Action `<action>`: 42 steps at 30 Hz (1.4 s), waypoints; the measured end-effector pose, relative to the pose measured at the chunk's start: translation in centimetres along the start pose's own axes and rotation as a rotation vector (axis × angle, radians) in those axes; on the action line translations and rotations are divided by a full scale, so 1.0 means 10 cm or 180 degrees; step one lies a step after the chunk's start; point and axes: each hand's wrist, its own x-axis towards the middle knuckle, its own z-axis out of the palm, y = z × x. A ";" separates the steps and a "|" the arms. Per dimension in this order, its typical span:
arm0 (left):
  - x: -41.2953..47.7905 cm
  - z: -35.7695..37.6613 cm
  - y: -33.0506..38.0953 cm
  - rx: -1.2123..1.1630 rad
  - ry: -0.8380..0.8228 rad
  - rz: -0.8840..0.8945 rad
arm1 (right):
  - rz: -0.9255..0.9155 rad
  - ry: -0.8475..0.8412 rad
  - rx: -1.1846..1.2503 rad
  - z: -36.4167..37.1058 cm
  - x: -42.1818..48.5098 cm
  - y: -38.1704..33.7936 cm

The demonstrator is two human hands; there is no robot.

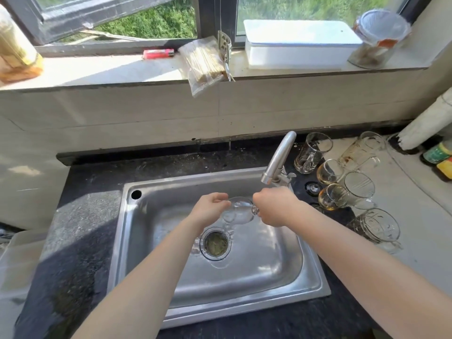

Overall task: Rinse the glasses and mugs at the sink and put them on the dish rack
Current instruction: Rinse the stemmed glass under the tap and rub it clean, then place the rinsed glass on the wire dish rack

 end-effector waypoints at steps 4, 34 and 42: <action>0.00 0.03 -0.09 0.0651 0.0132 0.0092 | 0.0107 -0.0158 0.0158 0.00 -0.02 -0.03; -1.70 2.34 -0.02 0.1705 -0.1143 0.2925 | 0.3671 0.2366 0.5280 2.11 -3.47 -0.84; -3.24 4.12 -0.50 0.1731 -0.2371 0.3351 | 0.4730 0.3118 0.5278 3.09 -5.55 -1.26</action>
